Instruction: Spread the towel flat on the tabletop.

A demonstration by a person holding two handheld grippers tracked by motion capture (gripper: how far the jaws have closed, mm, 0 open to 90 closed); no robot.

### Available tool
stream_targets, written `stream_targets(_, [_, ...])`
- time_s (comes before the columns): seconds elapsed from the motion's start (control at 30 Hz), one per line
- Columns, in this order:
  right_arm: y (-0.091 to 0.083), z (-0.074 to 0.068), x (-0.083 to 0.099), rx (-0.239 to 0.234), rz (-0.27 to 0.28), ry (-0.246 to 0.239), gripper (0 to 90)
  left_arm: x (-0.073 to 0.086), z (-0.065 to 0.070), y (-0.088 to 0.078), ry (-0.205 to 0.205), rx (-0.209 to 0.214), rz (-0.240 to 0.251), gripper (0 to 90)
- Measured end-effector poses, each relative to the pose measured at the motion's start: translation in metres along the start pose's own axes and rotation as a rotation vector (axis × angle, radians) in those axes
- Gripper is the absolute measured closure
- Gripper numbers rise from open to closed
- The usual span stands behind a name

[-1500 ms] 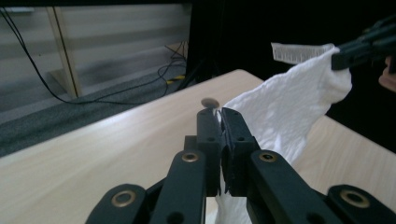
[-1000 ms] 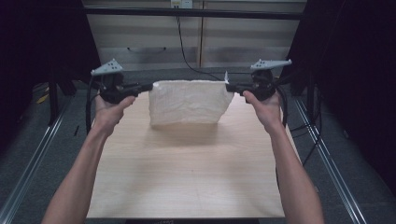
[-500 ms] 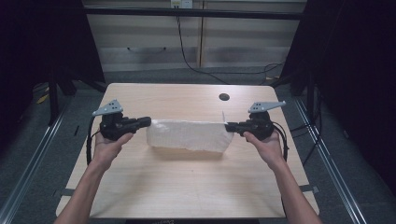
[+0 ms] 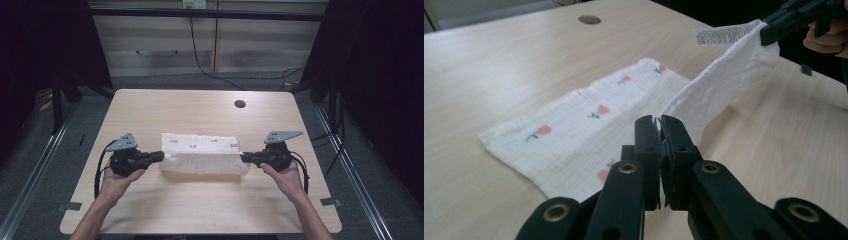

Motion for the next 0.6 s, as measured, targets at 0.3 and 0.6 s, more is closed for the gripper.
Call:
stream_targets(0.3, [0.004,-0.006,0.025,-0.012,-0.029,0.008,85.9,0.03,0.01,0.008,-0.029,0.013,-0.062,87.1])
stream_targets(0.6, [0.014,-0.019,0.042,-0.037,-0.078,-0.001,85.2,0.051,0.018,0.009,-0.03,0.028,-0.119,87.1])
Point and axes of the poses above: each handheld gripper's, and its own axes: y roughly forward along the jaws, x roughly out of its underside, z roughly to its right, the point moved 3 cm from there along y, roughly forward along the jaws, and after that the axes turned 3 degrees about y, right-handed, at the moved point
